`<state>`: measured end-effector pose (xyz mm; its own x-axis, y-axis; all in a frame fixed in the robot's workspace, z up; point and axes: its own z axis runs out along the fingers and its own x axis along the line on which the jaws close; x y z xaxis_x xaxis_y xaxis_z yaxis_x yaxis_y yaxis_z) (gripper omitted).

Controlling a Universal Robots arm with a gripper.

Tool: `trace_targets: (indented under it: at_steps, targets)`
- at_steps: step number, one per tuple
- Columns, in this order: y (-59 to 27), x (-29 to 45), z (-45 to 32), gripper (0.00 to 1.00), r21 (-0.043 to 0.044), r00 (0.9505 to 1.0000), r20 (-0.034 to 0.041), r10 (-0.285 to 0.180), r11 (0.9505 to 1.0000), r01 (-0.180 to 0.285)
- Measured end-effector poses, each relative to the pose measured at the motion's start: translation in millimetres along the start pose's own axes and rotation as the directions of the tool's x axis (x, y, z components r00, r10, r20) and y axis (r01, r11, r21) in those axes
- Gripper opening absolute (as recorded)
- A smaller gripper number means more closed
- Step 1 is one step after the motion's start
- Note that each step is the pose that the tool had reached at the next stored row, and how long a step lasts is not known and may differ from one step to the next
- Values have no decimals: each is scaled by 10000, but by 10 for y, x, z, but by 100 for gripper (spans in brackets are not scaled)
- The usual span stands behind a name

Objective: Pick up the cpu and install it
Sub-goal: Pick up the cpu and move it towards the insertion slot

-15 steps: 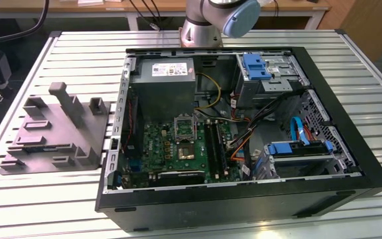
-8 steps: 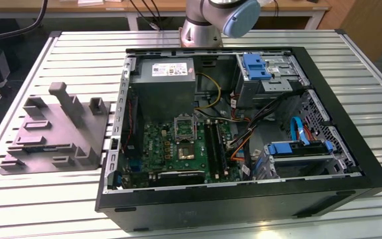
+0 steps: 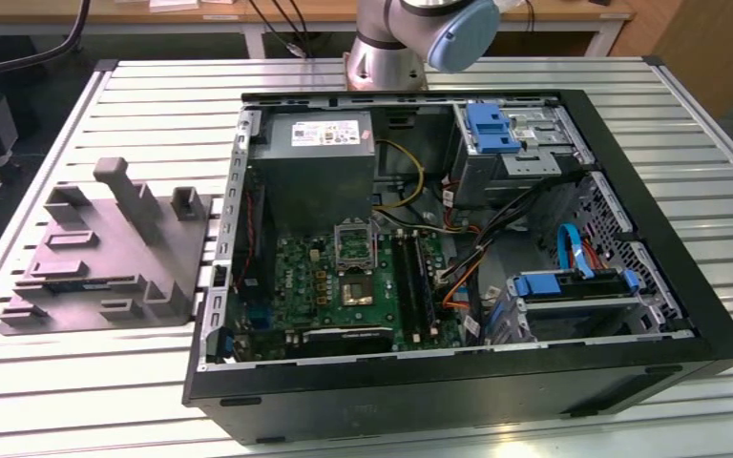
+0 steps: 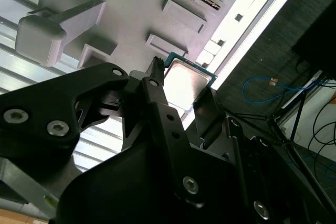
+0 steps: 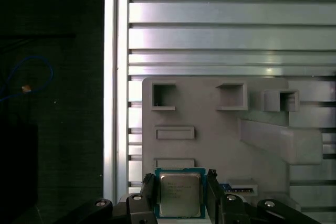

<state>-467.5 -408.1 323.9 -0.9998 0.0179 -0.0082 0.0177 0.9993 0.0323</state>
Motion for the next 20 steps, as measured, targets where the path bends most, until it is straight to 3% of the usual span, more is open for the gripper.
trace_targets:
  at_steps: [20]
  targets:
    - [1, 0, -30, 47, 0, 10000, 0, 0, 10000, 0]
